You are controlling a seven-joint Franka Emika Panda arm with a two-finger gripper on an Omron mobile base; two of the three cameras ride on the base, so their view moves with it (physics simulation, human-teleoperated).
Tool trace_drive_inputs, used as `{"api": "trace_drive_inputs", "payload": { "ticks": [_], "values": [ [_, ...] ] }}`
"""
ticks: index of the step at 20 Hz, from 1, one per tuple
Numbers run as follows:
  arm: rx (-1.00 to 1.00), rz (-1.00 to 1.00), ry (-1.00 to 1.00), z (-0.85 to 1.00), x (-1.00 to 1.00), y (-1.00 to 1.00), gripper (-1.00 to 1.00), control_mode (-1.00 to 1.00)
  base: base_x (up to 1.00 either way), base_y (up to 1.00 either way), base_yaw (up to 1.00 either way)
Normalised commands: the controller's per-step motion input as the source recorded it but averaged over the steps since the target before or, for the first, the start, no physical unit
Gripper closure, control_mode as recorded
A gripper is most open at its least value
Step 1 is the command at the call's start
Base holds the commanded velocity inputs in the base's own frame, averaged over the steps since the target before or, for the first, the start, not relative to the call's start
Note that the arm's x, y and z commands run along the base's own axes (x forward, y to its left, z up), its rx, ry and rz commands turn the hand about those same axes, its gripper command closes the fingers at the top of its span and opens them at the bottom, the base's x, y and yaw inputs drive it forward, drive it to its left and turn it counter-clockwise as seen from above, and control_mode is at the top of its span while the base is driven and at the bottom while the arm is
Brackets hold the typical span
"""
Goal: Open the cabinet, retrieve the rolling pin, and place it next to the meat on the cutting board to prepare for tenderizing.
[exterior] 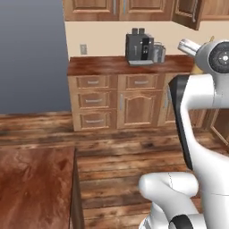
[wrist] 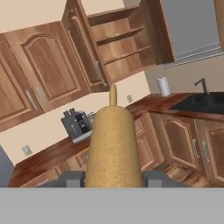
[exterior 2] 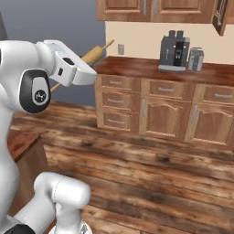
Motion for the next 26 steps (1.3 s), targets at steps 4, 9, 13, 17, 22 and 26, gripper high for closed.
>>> {"api": "trace_drive_inputs", "payload": {
  "ticks": [4, 9, 13, 17, 22, 26],
  "values": [
    [0.00, 0.00, 0.00, 0.00, 0.00, 0.00, 1.00, 1.00, -0.59, 0.66, 0.37],
    [0.00, 0.00, 0.00, 0.00, 0.00, 0.00, 1.00, 1.00, -0.65, 0.30, 0.43],
    [0.00, 0.00, 0.00, 0.00, 0.00, 0.00, 1.00, 1.00, -0.60, 0.14, 0.49],
    [0.00, 0.00, 0.00, 0.00, 0.00, 0.00, 1.00, 1.00, -0.70, -0.01, 0.47],
    [0.00, 0.00, 0.00, 0.00, 0.00, 0.00, 1.00, 1.00, -0.71, -0.18, 0.47],
    [0.00, 0.00, 0.00, 0.00, 0.00, 0.00, 1.00, 1.00, -0.65, -0.21, 0.48]
  ]
}}
